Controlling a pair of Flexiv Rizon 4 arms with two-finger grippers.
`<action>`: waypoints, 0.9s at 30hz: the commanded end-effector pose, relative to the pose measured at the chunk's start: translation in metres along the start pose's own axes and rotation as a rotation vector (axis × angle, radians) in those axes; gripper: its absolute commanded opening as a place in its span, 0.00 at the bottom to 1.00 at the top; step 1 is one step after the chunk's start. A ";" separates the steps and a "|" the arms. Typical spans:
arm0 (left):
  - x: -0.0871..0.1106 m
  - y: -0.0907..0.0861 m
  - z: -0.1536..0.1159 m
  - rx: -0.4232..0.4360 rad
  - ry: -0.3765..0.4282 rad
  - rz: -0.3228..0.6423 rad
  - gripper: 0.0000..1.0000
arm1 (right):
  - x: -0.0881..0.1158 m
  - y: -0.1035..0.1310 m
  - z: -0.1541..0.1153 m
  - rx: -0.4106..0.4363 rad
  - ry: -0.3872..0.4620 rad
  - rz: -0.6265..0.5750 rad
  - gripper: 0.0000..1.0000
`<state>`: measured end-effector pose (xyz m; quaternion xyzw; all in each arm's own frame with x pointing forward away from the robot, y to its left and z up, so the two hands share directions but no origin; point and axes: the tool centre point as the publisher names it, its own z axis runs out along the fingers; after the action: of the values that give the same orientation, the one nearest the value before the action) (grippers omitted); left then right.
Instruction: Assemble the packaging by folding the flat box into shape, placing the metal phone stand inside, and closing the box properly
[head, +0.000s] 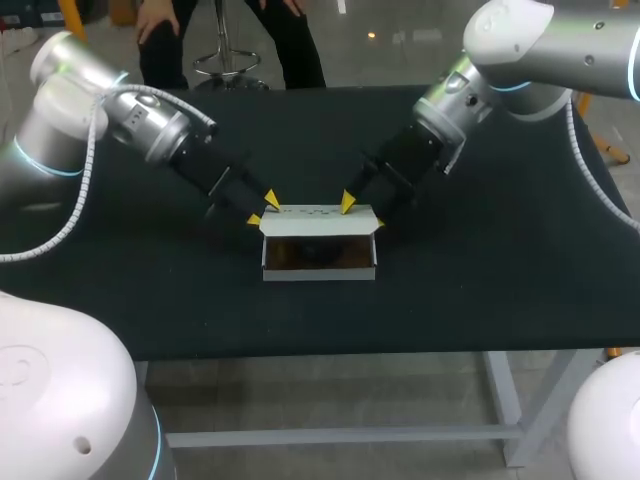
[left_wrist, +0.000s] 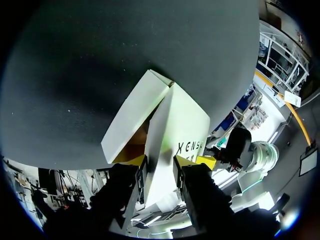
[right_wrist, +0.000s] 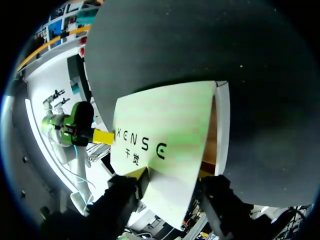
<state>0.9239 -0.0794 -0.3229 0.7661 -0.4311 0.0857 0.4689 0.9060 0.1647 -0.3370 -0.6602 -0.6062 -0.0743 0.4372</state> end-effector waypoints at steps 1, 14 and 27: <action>0.000 0.004 0.005 0.003 0.020 0.007 0.36 | 0.002 0.003 0.001 0.011 0.002 -0.003 0.57; 0.002 0.006 0.012 0.002 0.063 0.028 0.34 | 0.003 0.003 0.001 0.011 0.001 -0.003 0.56; -0.009 0.003 0.016 -0.004 0.061 0.031 0.36 | -0.005 0.001 0.006 0.019 -0.002 -0.002 0.61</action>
<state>0.9121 -0.0849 -0.3318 0.7563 -0.4289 0.1153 0.4804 0.9025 0.1621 -0.3429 -0.6584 -0.6070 -0.0702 0.4395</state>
